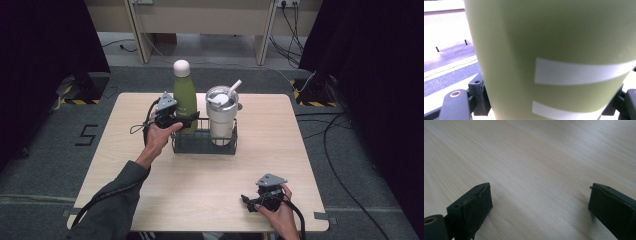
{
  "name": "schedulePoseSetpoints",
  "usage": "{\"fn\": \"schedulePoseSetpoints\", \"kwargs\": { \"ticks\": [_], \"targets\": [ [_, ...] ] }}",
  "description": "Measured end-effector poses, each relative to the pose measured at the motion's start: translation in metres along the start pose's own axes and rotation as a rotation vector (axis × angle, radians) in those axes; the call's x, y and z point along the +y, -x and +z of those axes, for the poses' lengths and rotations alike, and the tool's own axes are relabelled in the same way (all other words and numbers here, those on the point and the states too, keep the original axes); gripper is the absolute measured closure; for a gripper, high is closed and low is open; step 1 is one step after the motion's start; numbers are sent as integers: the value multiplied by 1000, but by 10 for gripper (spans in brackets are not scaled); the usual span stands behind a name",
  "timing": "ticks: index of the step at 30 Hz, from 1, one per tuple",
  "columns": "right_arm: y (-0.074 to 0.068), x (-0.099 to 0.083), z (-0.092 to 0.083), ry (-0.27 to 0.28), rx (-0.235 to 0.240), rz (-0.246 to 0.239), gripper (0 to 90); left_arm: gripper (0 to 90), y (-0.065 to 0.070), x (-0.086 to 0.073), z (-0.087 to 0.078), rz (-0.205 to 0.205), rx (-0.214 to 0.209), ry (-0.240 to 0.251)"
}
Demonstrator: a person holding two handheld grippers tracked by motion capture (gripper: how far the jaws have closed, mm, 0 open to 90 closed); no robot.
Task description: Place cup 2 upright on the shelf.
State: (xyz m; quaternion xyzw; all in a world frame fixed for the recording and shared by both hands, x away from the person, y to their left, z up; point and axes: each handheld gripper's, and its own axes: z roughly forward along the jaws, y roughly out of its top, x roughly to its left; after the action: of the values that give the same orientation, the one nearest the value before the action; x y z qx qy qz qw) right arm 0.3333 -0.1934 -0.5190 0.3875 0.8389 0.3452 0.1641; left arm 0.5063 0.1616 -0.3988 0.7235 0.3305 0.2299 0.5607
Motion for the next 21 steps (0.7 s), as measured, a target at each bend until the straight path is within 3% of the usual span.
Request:
{"fn": "schedulePoseSetpoints", "kwargs": {
  "ticks": [21],
  "targets": [
    [0,0,0,0,0,0,54,204,1,-24,14,6,8,-28]
  ]
}}
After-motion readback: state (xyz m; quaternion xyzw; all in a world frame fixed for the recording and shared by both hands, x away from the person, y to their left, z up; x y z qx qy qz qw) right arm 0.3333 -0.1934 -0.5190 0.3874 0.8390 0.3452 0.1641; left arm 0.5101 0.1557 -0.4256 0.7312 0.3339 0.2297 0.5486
